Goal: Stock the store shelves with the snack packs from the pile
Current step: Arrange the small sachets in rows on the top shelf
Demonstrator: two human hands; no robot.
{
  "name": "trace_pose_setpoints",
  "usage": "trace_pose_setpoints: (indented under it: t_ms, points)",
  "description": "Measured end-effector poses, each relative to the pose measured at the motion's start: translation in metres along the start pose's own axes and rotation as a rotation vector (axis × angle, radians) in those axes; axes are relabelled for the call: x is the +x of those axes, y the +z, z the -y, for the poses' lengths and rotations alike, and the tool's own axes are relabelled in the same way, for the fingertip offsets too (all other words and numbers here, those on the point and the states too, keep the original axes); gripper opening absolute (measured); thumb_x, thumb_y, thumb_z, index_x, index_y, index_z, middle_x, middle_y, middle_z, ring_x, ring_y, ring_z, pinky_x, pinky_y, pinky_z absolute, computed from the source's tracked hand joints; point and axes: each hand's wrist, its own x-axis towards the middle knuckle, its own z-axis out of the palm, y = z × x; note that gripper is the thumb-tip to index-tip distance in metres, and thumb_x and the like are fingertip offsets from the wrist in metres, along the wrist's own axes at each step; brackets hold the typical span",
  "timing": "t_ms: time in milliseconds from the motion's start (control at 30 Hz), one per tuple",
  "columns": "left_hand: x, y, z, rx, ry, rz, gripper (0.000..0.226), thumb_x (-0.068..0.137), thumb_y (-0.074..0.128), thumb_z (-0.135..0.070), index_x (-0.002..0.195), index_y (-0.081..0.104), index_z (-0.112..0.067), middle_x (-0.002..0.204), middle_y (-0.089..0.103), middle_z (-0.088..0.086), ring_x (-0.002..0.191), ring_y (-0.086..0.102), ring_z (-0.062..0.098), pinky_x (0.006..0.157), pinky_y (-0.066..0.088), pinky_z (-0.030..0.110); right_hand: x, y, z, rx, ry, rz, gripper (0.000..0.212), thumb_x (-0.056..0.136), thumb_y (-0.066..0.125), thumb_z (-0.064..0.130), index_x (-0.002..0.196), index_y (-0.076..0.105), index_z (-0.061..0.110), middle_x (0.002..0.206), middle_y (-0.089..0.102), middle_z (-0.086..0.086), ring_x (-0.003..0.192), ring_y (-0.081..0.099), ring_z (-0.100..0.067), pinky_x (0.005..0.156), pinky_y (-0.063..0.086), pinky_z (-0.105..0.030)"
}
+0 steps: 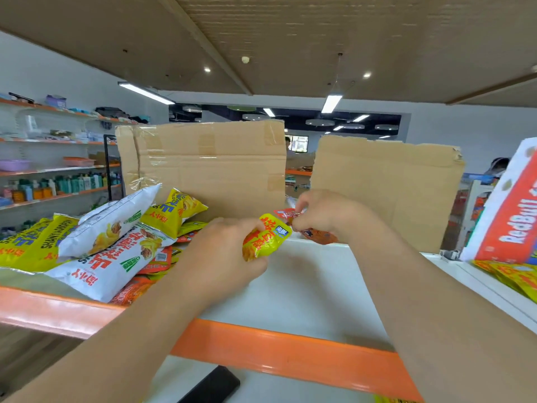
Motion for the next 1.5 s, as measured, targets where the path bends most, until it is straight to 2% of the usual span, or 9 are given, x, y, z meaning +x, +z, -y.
trace_pose_setpoints:
  t_ms: [167,400,600,833,967,1133,1267,1333,1500]
  points:
    - [0.018,0.008,-0.059,-0.057,0.037,-0.021,0.059,0.068,0.064,-0.055,0.125,0.060,-0.039,0.114,0.069,-0.012,0.104,0.061,0.019,0.085,0.048,0.032,-0.043,-0.029,-0.068,0.116,0.095,-0.141,0.032,0.080,0.070,0.026,0.111,0.062,0.025,0.094,0.062,0.001,0.079,0.059,-0.018,0.057,0.041,-0.025]
    - [0.034,0.052,-0.196,-0.238,0.105,-0.010,0.052,0.077,0.078,-0.041,0.126,0.063,-0.036,0.120,0.067,-0.009,0.111,0.059,0.015,0.080,0.038,0.024,-0.135,-0.073,-0.195,0.117,0.219,-0.304,0.027,0.080,0.070,0.030,0.105,0.061,0.031,0.092,0.062,0.003,0.080,0.061,-0.019,0.060,0.045,-0.026]
    - [0.038,0.095,-0.331,-0.297,0.193,0.019,0.046,0.076,0.074,-0.045,0.120,0.062,-0.038,0.111,0.069,-0.010,0.107,0.054,0.020,0.085,0.046,0.031,-0.241,-0.115,-0.323,0.178,0.394,-0.409,0.026,0.079,0.074,0.031,0.102,0.060,0.033,0.081,0.058,0.006,0.054,0.055,-0.013,0.042,0.035,-0.020]
    - [0.034,0.141,-0.452,-0.308,0.188,0.105,0.053,0.072,0.075,-0.054,0.121,0.060,-0.041,0.109,0.064,-0.009,0.102,0.056,0.018,0.077,0.045,0.030,-0.353,-0.145,-0.433,0.122,0.533,-0.400,0.033,0.082,0.073,0.039,0.110,0.057,0.034,0.100,0.062,0.005,0.086,0.059,-0.017,0.076,0.050,-0.032]
    - [0.033,0.158,-0.493,-0.295,0.145,0.103,0.052,0.073,0.078,-0.051,0.121,0.063,-0.038,0.104,0.060,-0.003,0.095,0.055,0.019,0.071,0.043,0.028,-0.384,-0.156,-0.464,0.100,0.556,-0.383,0.029,0.084,0.070,0.038,0.108,0.058,0.029,0.103,0.062,0.002,0.089,0.060,-0.018,0.067,0.047,-0.030]
    - [0.041,0.174,-0.525,-0.289,0.148,0.149,0.053,0.071,0.077,-0.055,0.120,0.062,-0.040,0.104,0.064,-0.006,0.094,0.058,0.018,0.078,0.052,0.031,-0.393,-0.166,-0.493,0.103,0.569,-0.401,0.031,0.083,0.070,0.037,0.109,0.059,0.028,0.097,0.063,0.003,0.088,0.063,-0.018,0.073,0.051,-0.033]
    - [0.055,0.187,-0.540,-0.352,0.160,0.217,0.062,0.058,0.071,-0.065,0.115,0.060,-0.045,0.096,0.063,-0.008,0.083,0.065,0.017,0.069,0.061,0.037,-0.388,-0.169,-0.514,0.131,0.562,-0.432,0.030,0.084,0.071,0.038,0.109,0.060,0.027,0.098,0.063,0.001,0.086,0.064,-0.019,0.076,0.054,-0.033]
    - [0.064,0.194,-0.546,-0.309,0.167,0.220,0.054,0.064,0.074,-0.057,0.114,0.060,-0.041,0.092,0.060,-0.008,0.084,0.063,0.018,0.069,0.058,0.034,-0.382,-0.168,-0.523,0.151,0.556,-0.440,0.028,0.084,0.072,0.037,0.107,0.060,0.029,0.092,0.063,0.004,0.075,0.064,-0.016,0.065,0.049,-0.031]
    - [0.088,0.212,-0.561,-0.192,0.203,0.182,0.038,0.077,0.072,-0.044,0.110,0.060,-0.031,0.095,0.058,-0.002,0.092,0.051,0.021,0.068,0.040,0.030,-0.356,-0.177,-0.544,0.117,0.536,-0.427,0.035,0.082,0.074,0.037,0.113,0.058,0.032,0.097,0.060,0.004,0.074,0.063,-0.015,0.068,0.052,-0.033]
